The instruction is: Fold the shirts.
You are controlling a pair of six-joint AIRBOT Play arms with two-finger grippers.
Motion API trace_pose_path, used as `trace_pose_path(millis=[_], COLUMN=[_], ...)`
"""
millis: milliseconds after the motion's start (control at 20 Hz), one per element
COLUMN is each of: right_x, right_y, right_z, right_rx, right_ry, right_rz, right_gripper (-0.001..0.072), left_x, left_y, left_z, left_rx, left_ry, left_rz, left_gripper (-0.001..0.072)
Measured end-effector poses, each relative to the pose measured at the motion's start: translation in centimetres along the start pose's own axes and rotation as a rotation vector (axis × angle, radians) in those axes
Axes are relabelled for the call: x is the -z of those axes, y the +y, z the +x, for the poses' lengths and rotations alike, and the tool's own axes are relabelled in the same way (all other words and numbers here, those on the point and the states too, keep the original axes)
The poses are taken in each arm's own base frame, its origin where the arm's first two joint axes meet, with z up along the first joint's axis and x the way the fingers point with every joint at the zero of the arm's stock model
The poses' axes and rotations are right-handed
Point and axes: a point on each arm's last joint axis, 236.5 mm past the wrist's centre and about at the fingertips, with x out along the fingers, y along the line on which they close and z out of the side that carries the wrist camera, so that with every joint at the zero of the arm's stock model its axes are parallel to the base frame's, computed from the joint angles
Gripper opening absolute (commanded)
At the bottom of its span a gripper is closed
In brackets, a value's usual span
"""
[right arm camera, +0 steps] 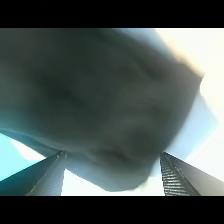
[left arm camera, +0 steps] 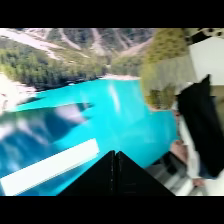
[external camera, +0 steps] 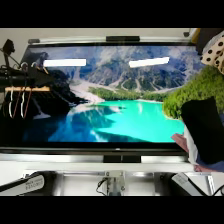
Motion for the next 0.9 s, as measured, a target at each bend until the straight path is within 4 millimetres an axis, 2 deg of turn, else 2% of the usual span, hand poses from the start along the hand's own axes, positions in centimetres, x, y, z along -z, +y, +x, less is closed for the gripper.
trace_pose_path(millis=[50, 100, 150, 200, 250, 300, 350, 400, 450, 550, 650, 750, 900], right_x=[-1.8, -3.6, -4.8, -5.3, -4.8, -3.6, -1.7, 0.7, 3.4, 8.2, 11.6, 13.5, 14.9], right_y=[2.0, 5.0, 8.5, 13.0, 17.5, 21.4, 25.2, 28.2, 30.7, 33.6, 34.9, 35.2, 35.3], right_z=[-1.7, -3.6, -5.2, -6.6, -7.4, -7.4, -6.6, -5.5, -4.0, -1.5, 0.1, 1.0, 1.6], right_rx=[-0.017, -0.039, -0.072, -0.119, -0.166, -0.198, -0.228, -0.255, -0.275, -0.285, -0.262, -0.210, -0.159], right_ry=[-0.077, -0.169, -0.244, -0.312, -0.351, -0.353, -0.326, -0.272, -0.195, -0.054, 0.034, 0.065, 0.076], right_rz=[-0.062, -0.144, -0.232, -0.329, -0.421, -0.505, -0.588, -0.658, -0.723, -0.811, -0.859, -0.892, -0.920], right_gripper=[0.0689, 0.0688, 0.0638, 0.0548, 0.0549, 0.0552, 0.0556, 0.0556, 0.0556, 0.0557, 0.0556, 0.0556, 0.0557], left_x=[0.3, 0.6, 0.9, 1.2, 1.6, 2.0, 2.5, 3.1, 3.8, 5.4, 6.6, 7.6, 9.2], left_y=[0.4, 1.0, 1.7, 2.6, 3.5, 4.6, 5.3, 5.9, 6.4, 7.0, 7.4, 7.5, 7.9], left_z=[0.4, 0.8, 1.2, 1.3, 1.2, 0.9, 0.5, 0.1, -0.2, -0.6, -0.6, -0.1, 0.8], left_rx=[-0.057, -0.139, -0.231, -0.345, -0.459, -0.582, -0.679, -0.761, -0.823, -0.905, -0.933, -0.920, -0.895], left_ry=[0.026, 0.060, 0.098, 0.140, 0.181, 0.231, 0.275, 0.323, 0.368, 0.443, 0.479, 0.485, 0.506], left_rz=[0.016, 0.043, 0.075, 0.113, 0.150, 0.187, 0.217, 0.233, 0.234, 0.230, 0.223, 0.226, 0.219], left_gripper=[0.0026, 0.0026, 0.0026, 0.0027, 0.0031, 0.0144, 0.0479, 0.0707, 0.0716, 0.0714, 0.0714, 0.0713, 0.0713])
